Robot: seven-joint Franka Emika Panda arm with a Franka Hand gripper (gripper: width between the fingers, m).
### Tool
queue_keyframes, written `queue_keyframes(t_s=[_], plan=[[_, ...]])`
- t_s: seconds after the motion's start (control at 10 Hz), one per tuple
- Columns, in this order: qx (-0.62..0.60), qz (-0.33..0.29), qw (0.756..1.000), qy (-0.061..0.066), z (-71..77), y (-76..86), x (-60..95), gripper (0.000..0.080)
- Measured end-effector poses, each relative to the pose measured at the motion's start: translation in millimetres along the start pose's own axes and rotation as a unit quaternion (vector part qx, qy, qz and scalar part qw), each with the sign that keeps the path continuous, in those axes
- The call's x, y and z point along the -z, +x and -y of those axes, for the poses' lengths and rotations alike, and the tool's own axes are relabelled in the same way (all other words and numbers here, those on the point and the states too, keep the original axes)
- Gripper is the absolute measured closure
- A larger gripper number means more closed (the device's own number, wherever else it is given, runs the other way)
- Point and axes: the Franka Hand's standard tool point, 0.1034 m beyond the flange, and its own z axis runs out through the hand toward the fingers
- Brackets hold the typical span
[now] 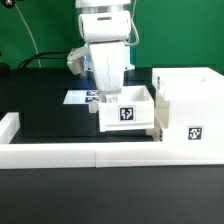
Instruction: Assemble drawer
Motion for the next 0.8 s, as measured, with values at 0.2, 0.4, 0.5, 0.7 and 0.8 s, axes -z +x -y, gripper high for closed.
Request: queue_keyframes(t_s=[0.2, 0.4, 0.5, 0.7, 0.8], plan=[[0.005, 0.002, 1.0, 0.0, -0.4, 7.3, -0.2, 0.0757], [0.004, 0.003, 1.0, -0.001, -1.5, 11.5, 0.2, 0.0757], [0.003, 0.003, 1.0, -0.001, -2.1, 13.3, 0.5, 0.0757], [0.003, 0.003, 1.0, -0.001, -1.8, 15.2, 0.2, 0.0757], [0.003, 0.003, 1.0, -0.001, -1.5, 14.4, -0.1, 0.0757]])
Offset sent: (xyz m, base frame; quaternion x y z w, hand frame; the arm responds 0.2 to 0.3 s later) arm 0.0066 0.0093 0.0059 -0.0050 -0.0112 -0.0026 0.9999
